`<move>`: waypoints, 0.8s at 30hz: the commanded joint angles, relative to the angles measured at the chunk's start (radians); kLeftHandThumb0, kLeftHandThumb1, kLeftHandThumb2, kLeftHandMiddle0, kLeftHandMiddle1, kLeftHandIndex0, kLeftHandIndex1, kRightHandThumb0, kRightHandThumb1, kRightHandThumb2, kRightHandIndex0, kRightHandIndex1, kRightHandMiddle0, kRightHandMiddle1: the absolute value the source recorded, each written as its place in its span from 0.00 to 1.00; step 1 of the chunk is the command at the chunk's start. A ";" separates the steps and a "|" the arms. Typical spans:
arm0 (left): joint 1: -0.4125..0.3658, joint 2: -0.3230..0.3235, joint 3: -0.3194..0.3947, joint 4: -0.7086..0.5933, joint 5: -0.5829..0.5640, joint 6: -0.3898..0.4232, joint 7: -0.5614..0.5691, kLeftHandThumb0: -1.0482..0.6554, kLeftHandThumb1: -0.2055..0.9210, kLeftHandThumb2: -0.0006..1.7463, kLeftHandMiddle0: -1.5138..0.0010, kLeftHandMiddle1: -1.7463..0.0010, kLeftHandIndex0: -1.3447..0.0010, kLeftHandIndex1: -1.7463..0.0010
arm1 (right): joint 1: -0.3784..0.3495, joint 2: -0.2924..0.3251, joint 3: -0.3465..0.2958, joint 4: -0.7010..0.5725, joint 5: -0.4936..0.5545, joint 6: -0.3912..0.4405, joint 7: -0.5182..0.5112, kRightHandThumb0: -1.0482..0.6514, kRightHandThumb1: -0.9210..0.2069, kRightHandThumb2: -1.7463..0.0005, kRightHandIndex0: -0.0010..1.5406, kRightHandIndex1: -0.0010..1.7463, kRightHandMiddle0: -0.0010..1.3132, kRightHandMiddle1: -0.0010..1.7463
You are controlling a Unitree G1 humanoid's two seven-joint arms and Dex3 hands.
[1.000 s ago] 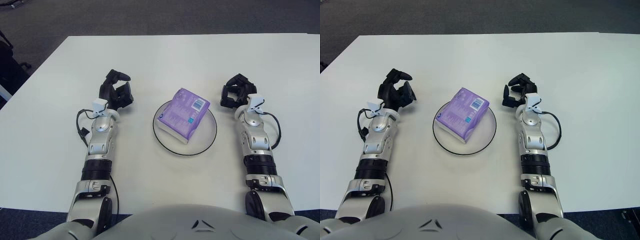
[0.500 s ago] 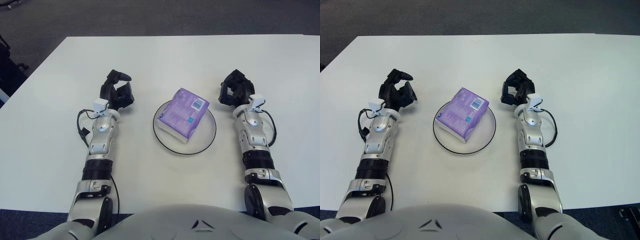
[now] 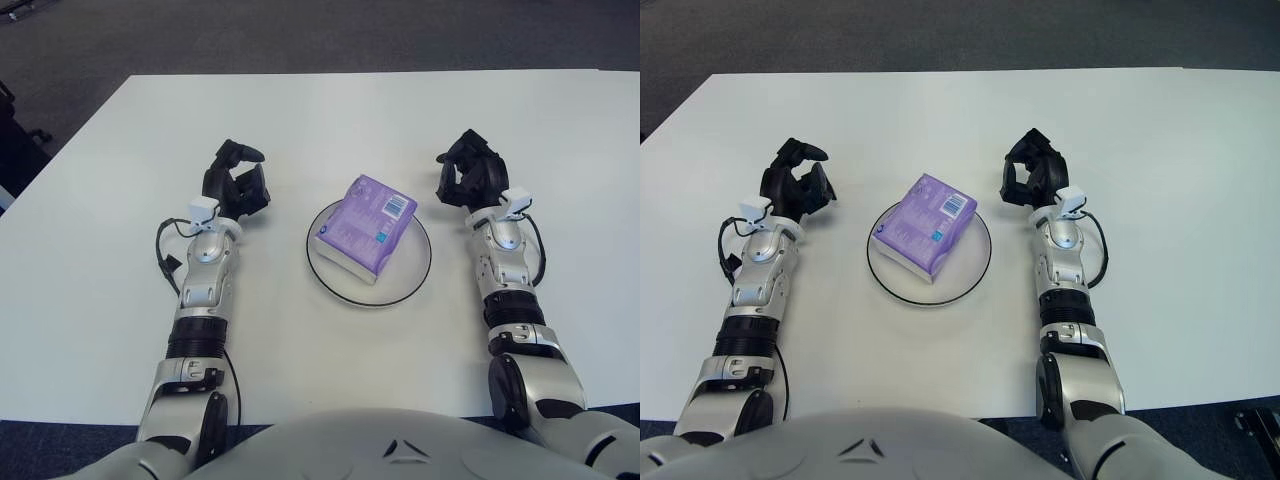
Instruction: Put the tissue paper into the plate.
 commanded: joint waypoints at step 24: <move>0.077 -0.050 0.008 0.148 -0.019 -0.009 -0.006 0.37 0.67 0.59 0.29 0.00 0.67 0.00 | 0.135 0.032 -0.011 0.127 0.010 -0.041 0.014 0.36 0.43 0.33 0.84 1.00 0.40 1.00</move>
